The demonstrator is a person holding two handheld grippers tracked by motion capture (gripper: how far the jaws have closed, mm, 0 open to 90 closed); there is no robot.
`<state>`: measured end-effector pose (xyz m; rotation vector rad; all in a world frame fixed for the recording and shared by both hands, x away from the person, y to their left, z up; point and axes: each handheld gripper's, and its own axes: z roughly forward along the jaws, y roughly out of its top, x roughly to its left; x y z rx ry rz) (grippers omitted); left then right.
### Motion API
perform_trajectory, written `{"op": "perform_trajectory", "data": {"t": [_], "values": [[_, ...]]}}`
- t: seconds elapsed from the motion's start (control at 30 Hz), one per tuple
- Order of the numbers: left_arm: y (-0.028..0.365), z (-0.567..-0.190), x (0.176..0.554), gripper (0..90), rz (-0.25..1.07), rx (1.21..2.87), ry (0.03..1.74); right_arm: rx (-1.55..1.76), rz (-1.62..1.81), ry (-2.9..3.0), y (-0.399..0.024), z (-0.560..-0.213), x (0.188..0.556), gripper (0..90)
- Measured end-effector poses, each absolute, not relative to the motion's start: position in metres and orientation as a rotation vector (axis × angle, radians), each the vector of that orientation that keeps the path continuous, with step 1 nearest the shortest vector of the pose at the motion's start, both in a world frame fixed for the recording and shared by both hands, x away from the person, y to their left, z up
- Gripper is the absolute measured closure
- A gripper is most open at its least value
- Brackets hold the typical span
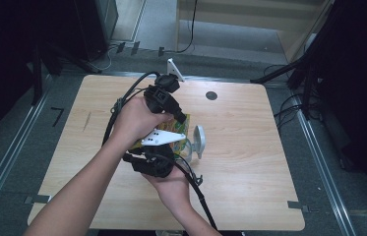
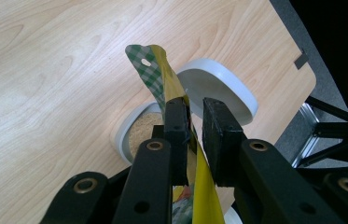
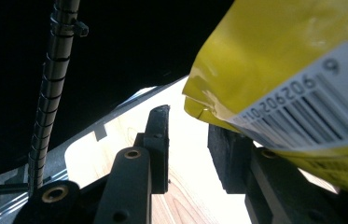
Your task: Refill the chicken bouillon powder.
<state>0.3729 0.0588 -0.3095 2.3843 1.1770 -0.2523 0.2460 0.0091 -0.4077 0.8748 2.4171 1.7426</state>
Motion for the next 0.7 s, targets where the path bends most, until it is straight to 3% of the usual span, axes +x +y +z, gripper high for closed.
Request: {"op": "perform_trajectory", "data": {"t": [0.7], "values": [[0.0551,-0.3162,0.3681,80.5,-0.269,2.405,1.167,0.864,1.751,2.422,0.0081,-0.4175,0.2429,66.2]]}}
